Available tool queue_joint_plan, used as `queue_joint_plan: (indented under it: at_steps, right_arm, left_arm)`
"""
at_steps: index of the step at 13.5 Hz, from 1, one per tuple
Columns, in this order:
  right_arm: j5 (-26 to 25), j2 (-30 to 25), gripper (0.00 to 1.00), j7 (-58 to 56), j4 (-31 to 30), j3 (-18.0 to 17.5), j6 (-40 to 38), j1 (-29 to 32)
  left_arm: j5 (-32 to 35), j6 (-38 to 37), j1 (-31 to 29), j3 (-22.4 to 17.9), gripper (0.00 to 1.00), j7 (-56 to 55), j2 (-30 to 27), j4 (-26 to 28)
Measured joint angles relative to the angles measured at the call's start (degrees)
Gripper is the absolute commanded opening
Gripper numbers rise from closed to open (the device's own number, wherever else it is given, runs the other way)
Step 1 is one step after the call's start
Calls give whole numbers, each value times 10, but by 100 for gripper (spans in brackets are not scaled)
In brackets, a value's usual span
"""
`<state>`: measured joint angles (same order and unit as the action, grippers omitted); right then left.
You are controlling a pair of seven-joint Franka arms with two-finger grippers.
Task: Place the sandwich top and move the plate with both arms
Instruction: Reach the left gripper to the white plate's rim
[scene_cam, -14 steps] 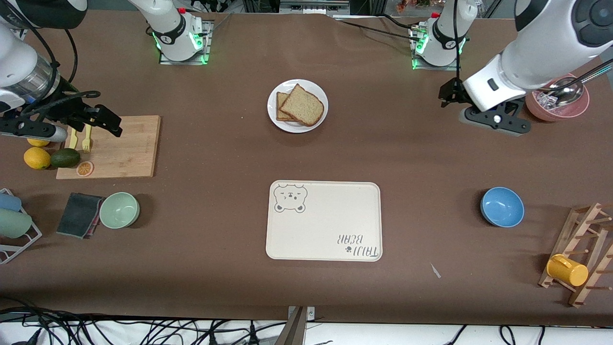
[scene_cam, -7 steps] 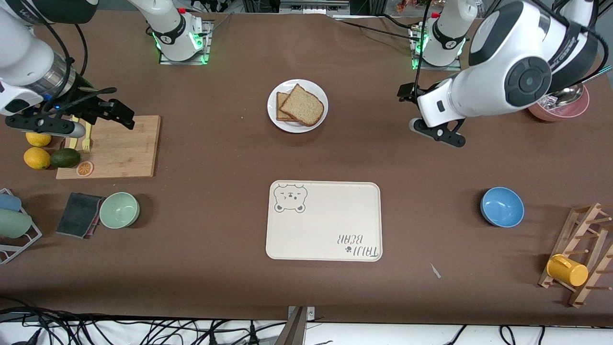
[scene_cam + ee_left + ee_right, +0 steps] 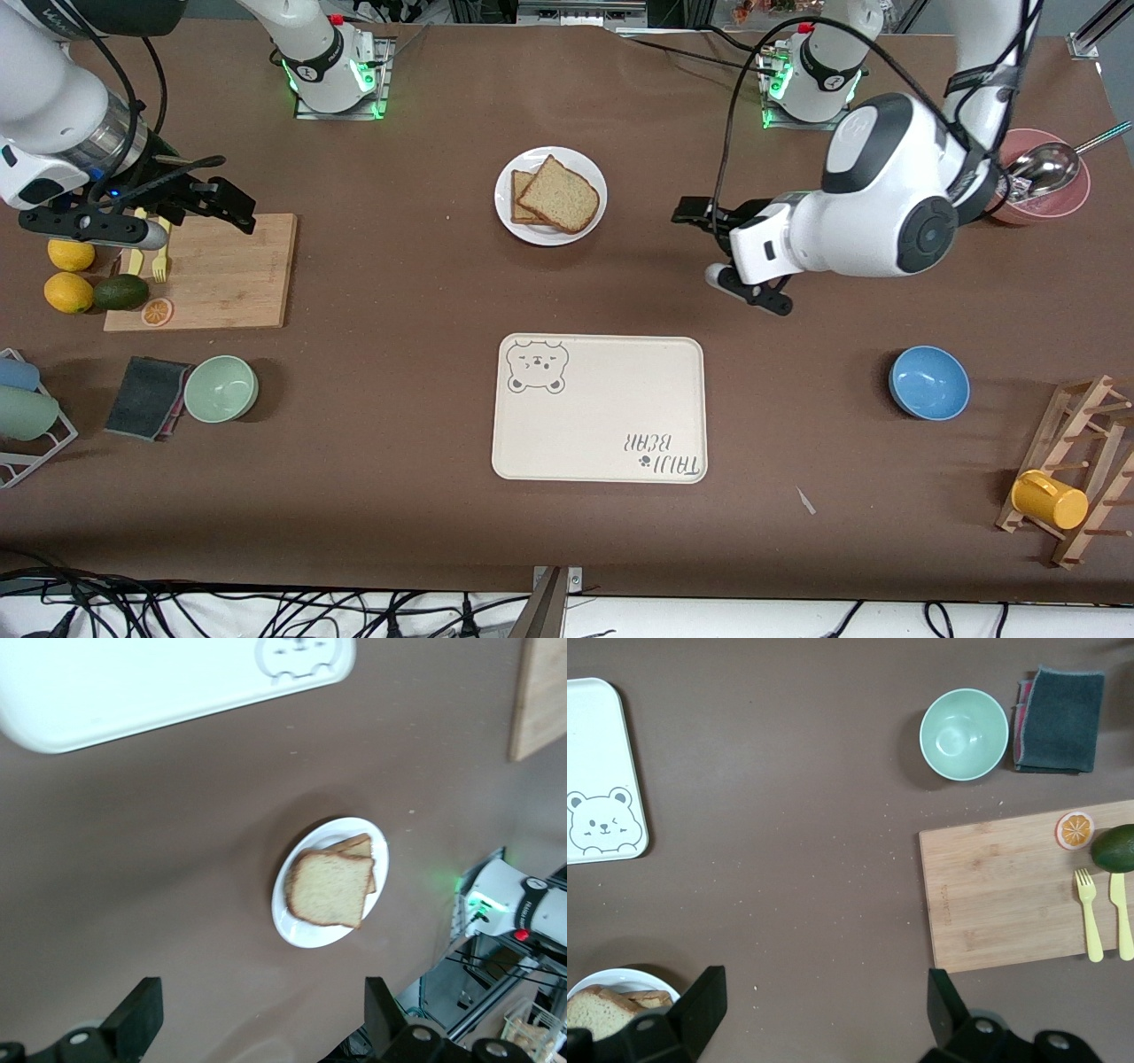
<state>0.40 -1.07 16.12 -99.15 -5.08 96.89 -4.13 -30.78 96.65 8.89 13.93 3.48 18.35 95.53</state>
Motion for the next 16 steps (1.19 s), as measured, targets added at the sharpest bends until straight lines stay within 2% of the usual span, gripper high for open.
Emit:
queue_joint_plan:
  at_steps: [6, 12, 16]
  right_arm:
    - [1, 2, 100, 3, 26, 0, 0, 0]
    - [1, 22, 100, 6, 26, 2, 0, 2]
    - [1, 22, 100, 6, 27, 2, -2, 2]
  left_arm:
    - [-97, 82, 33, 26, 100, 41, 44, 10]
    - [-204, 150, 94, 28, 100, 47, 101, 16]
    - [-274, 238, 125, 48, 100, 93, 108, 76]
